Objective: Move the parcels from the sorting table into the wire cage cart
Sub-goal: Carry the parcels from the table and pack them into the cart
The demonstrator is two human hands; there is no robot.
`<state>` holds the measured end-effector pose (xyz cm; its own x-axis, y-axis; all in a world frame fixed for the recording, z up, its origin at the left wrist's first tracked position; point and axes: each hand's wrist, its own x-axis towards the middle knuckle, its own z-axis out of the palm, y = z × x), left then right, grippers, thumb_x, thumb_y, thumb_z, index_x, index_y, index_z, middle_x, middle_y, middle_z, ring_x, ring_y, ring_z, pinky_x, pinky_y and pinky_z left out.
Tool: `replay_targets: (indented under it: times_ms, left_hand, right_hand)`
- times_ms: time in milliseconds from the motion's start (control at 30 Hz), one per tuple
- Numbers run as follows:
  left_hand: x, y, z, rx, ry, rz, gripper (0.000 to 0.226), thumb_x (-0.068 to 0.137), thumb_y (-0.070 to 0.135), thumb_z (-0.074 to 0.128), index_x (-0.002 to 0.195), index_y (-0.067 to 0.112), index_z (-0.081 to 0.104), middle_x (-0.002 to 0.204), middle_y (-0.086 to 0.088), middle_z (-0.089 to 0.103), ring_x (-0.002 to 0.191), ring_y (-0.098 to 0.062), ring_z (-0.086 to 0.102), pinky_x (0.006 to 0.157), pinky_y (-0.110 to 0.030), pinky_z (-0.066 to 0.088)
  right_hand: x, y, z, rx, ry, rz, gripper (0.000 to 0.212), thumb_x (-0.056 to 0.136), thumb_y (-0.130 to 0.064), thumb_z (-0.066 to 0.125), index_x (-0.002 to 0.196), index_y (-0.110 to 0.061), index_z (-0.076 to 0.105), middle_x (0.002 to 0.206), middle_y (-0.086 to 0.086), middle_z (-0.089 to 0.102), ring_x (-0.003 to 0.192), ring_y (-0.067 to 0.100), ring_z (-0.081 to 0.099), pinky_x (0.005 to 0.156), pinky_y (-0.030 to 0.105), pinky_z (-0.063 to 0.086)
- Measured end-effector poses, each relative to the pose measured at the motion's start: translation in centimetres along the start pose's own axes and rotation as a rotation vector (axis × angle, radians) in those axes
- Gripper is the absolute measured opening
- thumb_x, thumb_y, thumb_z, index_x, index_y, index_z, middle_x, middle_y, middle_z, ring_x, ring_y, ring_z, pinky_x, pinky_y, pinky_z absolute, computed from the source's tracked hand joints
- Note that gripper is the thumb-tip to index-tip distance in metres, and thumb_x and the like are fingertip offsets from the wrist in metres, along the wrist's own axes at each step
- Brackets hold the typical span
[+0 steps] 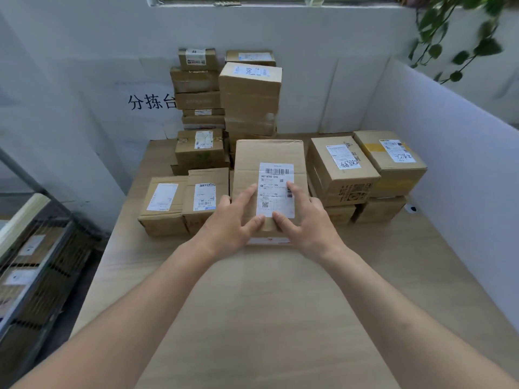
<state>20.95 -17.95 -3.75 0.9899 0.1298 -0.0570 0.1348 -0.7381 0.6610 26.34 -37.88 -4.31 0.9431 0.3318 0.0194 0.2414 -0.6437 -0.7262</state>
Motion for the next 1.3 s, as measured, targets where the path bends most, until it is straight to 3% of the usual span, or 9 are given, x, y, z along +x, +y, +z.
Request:
replay_targets:
  times_ms: [233,367,467,767,1033,1300]
  left_hand:
    - [-7.2,-0.2,-3.6,-0.009,0.071,0.003,0.073,0.100,0.051,0.060,0.160,0.049,0.018,0.130,-0.005,0.041,0.113,-0.022,0.052,0.094,-0.034,0.046]
    - [-11.3,-0.3,-4.6,-0.029,0.149,-0.030,0.072,0.099,0.051,0.062,0.159,0.049,0.021,0.132,-0.006,0.042,0.119,-0.023,0.052,0.103,-0.037,0.047]
    - [-14.4,-0.6,-4.8,-0.034,0.202,-0.092,0.072,0.098,0.051,0.062,0.158,0.050,0.023,0.136,-0.007,0.041,0.124,-0.024,0.050,0.107,-0.038,0.046]
    - [-23.7,-3.0,-5.8,-0.026,0.350,-0.286,0.073,0.096,0.058,0.060,0.157,0.051,0.020,0.135,-0.003,0.040,0.120,-0.024,0.052,0.104,-0.045,0.050]
    - [-30.1,-7.5,-9.5,-0.011,0.446,-0.418,0.072,0.098,0.057,0.058,0.157,0.051,0.016,0.127,-0.003,0.039,0.113,-0.025,0.054,0.100,-0.048,0.053]
    - [-36.5,-15.1,-14.5,-0.031,0.507,-0.497,0.073,0.101,0.052,0.058,0.161,0.046,0.016,0.136,-0.005,0.038,0.118,-0.024,0.053,0.101,-0.041,0.050]
  right_hand:
    - [-5.3,-4.8,0.5,-0.028,0.016,-0.090,0.077,0.097,-0.053,0.063,0.160,-0.044,0.021,0.134,0.004,0.045,0.106,0.014,0.048,0.094,0.034,0.046]
    - [-7.4,-6.3,1.3,-0.017,-0.016,-0.148,0.076,0.096,-0.055,0.063,0.159,-0.048,0.020,0.132,0.004,0.045,0.105,0.018,0.055,0.094,0.041,0.055]
    - [-8.9,-7.4,2.0,-0.030,-0.066,-0.203,0.076,0.097,-0.055,0.062,0.160,-0.046,0.020,0.132,0.004,0.046,0.106,0.017,0.053,0.091,0.037,0.053]
    - [-13.3,-11.5,5.7,-0.006,-0.251,-0.336,0.075,0.098,-0.053,0.062,0.159,-0.047,0.019,0.138,0.003,0.043,0.102,0.015,0.055,0.085,0.038,0.060]
    - [-15.2,-17.6,11.7,-0.010,-0.373,-0.454,0.076,0.098,-0.054,0.062,0.160,-0.045,0.018,0.141,0.004,0.041,0.103,0.016,0.056,0.078,0.028,0.056]
    - [-17.7,-25.0,20.6,-0.026,-0.485,-0.511,0.074,0.097,-0.057,0.061,0.157,-0.051,0.019,0.136,0.002,0.043,0.099,0.016,0.062,0.087,0.040,0.060]
